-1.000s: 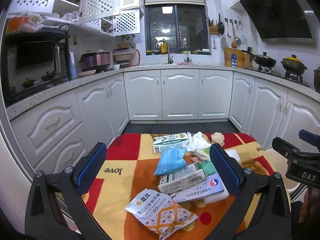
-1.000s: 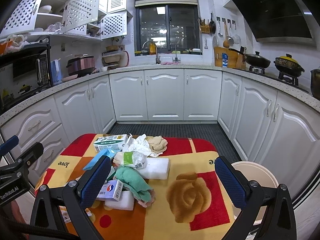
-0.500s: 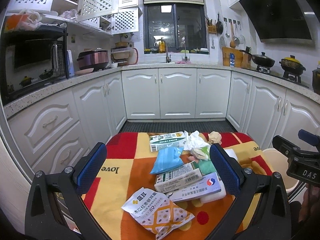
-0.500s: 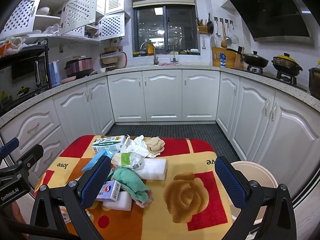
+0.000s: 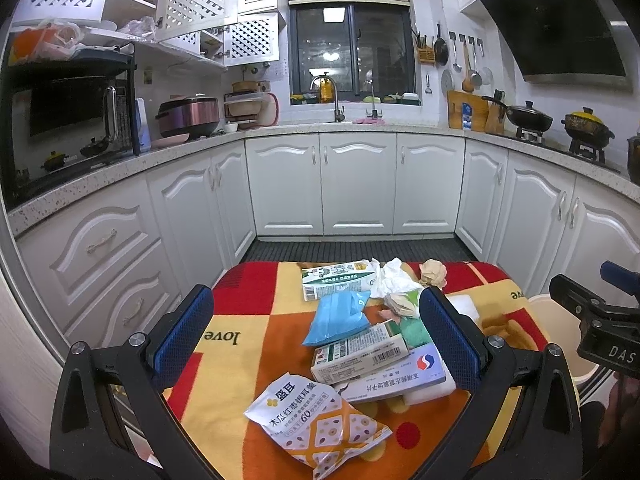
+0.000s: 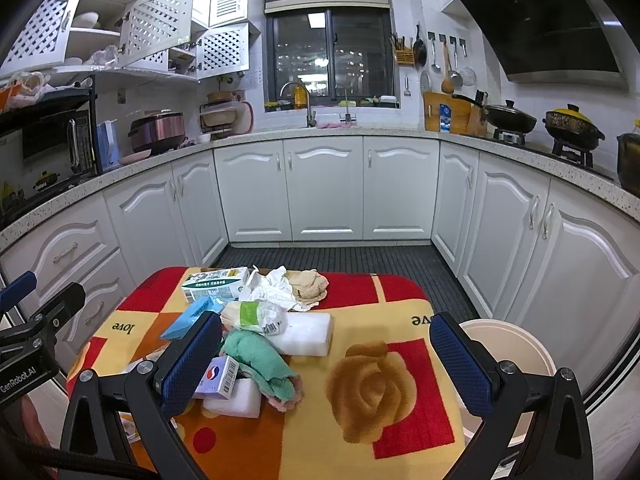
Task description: Collect trash
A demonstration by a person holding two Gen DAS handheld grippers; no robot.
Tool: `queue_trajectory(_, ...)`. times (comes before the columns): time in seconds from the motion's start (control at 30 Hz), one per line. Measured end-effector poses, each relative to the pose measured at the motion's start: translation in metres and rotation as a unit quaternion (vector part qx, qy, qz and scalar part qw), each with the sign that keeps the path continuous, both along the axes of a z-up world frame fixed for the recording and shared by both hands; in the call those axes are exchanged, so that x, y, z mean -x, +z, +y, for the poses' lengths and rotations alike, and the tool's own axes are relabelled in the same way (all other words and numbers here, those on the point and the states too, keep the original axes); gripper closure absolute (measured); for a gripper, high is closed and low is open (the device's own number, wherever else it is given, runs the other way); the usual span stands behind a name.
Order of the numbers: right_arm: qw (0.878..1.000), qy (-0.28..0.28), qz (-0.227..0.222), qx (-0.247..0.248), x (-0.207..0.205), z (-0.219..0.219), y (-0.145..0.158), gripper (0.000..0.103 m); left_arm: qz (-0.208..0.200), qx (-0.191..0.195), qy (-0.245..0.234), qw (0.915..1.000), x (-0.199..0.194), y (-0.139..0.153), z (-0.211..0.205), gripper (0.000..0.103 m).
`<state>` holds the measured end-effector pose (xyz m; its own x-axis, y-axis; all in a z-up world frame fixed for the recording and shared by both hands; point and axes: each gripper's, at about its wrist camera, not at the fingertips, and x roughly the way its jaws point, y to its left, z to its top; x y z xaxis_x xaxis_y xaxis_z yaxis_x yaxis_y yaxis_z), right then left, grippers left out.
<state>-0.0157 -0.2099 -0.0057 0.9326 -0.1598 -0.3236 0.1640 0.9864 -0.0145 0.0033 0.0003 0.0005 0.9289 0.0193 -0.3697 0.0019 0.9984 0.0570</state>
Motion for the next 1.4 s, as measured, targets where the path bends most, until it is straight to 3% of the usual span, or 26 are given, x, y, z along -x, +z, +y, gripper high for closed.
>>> queue_trajectory(1.4,1.0,-0.008,0.01,0.01,-0.002,-0.004,0.001,0.0,-0.001,0.013,0.002,0.9999,-0.009,0.004,-0.005,0.001)
